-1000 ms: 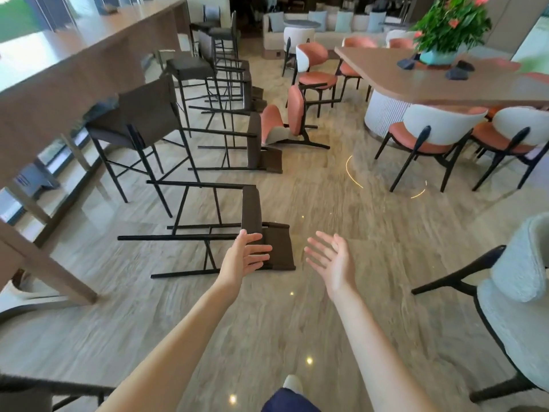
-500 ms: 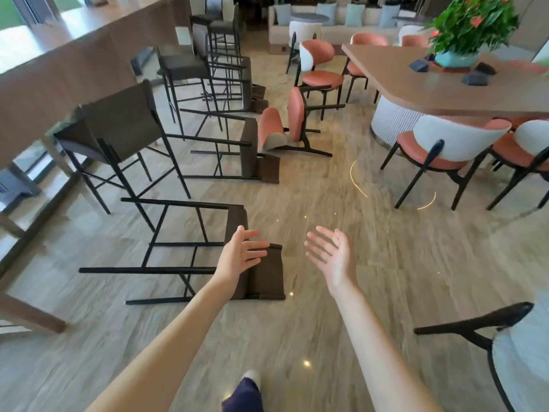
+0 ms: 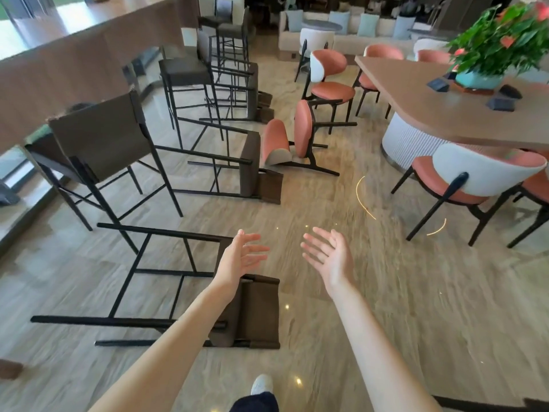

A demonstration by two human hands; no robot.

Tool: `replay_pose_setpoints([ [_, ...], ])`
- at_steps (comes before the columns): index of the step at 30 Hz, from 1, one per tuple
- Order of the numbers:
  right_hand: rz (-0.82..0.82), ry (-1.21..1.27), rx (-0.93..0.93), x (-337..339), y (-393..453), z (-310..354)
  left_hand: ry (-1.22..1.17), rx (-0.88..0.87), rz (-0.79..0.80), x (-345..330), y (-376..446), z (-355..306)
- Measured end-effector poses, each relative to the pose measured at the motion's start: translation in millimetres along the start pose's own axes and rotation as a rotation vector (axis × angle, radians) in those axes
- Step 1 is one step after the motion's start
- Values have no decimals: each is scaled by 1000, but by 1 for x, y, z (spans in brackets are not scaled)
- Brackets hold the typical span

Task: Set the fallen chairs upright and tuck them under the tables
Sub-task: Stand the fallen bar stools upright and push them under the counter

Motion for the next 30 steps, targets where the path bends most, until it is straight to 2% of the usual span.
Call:
replay_pose_setpoints([
  [6, 29, -21, -11, -34, 63, 24, -13, -14, -31, 0, 58, -39],
  [14, 133, -55, -89, -49, 120, 30, -41, -2, -155, -7, 85, -43],
  [22, 353, -147, -144, -46, 157, 39, -160, -46, -378, -35, 81, -28],
  [30, 560, -242, -214, -5, 168, 41, -281, -74, -583, -88, 43, 11],
])
Point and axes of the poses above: each hand's wrist, its own y-axis towards the middle knuckle, its own x-axis out of the back of the hand, z = x × y, the point moved 5 cm from there along y, towards the middle knuckle, and after that the axes turned 3 degrees about x, right-handed, at the moved point
